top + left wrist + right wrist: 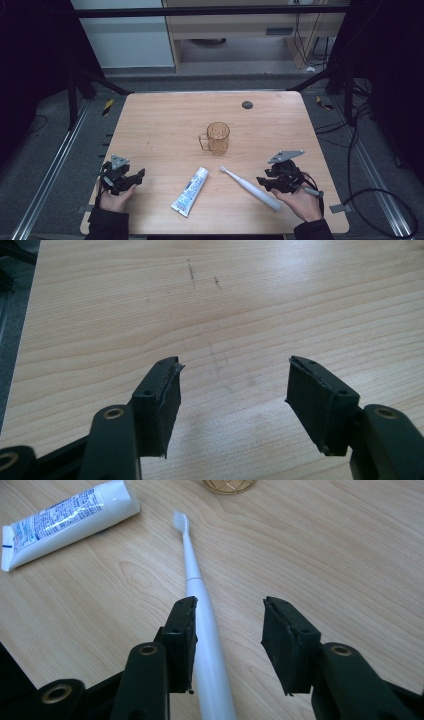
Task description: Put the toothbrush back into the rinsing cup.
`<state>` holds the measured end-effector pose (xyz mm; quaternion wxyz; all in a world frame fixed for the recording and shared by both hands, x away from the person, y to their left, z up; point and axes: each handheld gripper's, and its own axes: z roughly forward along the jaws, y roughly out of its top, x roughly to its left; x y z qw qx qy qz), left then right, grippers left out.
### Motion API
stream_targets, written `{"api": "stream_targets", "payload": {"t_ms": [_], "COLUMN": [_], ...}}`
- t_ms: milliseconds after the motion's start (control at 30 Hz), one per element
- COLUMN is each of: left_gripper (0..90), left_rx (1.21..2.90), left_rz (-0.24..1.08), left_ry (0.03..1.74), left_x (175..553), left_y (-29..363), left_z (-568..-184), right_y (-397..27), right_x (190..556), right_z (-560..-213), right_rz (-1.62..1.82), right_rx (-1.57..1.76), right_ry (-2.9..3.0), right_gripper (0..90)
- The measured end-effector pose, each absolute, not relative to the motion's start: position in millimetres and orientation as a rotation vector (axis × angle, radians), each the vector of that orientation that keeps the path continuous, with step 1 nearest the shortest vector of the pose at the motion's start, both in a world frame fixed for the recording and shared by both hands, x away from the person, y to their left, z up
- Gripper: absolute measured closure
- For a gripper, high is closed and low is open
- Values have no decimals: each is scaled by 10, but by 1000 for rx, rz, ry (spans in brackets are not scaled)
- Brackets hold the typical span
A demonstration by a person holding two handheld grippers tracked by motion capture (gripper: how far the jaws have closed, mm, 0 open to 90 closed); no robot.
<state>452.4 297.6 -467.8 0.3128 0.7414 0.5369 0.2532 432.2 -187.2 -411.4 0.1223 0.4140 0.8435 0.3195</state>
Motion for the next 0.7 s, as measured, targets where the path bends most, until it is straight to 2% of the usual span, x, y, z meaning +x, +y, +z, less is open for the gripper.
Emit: {"api": "stream_targets", "payload": {"t_ms": [700], "left_gripper": [370], "left_rx": [1965], "left_rz": [661], "left_ry": [1413], "left_x": [4538], "left_y": [2970], "left_z": [-4687], "right_y": [-1576], "right_x": [4507], "right_z": [-4111], "right_rz": [826], "right_rx": [1134], "right_ry": [2545], "right_gripper": [525]}}
